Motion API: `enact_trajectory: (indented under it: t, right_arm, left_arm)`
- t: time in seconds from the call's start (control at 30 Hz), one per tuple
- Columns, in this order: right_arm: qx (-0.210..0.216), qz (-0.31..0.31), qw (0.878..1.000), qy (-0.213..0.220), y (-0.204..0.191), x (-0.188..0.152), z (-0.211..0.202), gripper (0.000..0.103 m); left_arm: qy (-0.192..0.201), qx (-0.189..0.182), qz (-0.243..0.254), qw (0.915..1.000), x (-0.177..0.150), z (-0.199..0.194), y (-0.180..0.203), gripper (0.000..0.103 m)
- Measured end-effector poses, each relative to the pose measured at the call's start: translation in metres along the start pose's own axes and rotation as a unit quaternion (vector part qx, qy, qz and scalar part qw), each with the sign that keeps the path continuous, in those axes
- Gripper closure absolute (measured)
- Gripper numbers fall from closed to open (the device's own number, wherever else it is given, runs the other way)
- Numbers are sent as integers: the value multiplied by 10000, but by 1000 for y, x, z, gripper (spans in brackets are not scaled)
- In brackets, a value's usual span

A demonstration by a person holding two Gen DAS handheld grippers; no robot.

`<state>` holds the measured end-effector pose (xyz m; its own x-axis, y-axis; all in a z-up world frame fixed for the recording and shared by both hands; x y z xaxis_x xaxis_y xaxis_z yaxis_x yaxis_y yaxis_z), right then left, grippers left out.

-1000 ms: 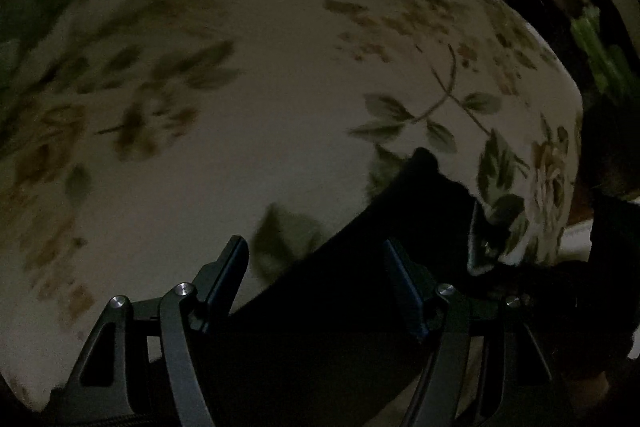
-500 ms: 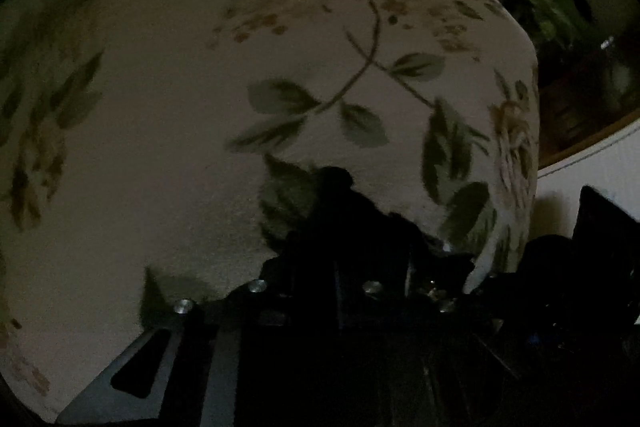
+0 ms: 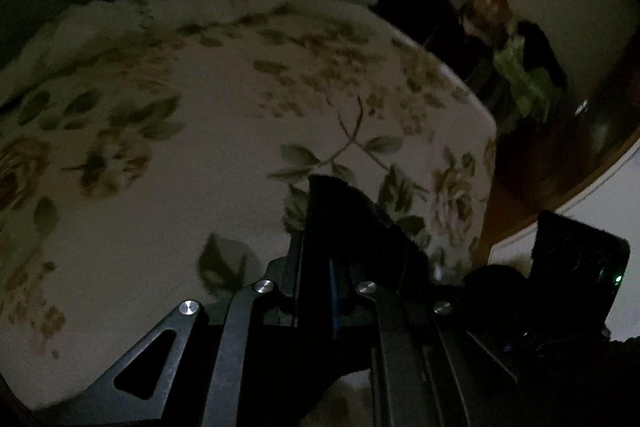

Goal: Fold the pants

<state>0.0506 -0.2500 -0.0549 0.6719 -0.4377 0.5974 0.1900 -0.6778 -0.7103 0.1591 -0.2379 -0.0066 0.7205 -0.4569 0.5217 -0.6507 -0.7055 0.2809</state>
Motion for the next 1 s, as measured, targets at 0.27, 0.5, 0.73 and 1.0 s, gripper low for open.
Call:
enact_trajectory:
  t: [0.27, 0.5, 0.73, 1.0]
  right_arm:
    - [601, -421, 9963, -445, -62, -15, 37, 90]
    - [802, -712, 9896, -955, -89, -35, 75, 90]
    - [814, -965, 9805, -1509, -98, -61, 111, 90]
    - [733, -983, 9719, -2009, -95, -89, 140, 87]
  left_arm:
    - [457, 57, -718, 9964, -28, -63, -47, 97]
    - [551, 165, -1286, 9900, -60, -79, -87, 97]
    - [498, 261, -1911, 9800, -100, -75, -123, 97]
    - [306, 466, -2490, 9669, -142, -64, -157, 97]
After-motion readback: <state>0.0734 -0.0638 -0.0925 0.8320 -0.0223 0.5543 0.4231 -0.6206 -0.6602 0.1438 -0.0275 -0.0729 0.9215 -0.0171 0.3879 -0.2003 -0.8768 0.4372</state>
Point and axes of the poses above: each gripper's, at about its wrist camera, not at the fingertips, and z roughly the way its jaws point, y to its right, x to its top, the point moved 9 cm from there along z, roughly the way its jaws point, and after that the axes turned 7 degrees about x, right-handed, at the moved point
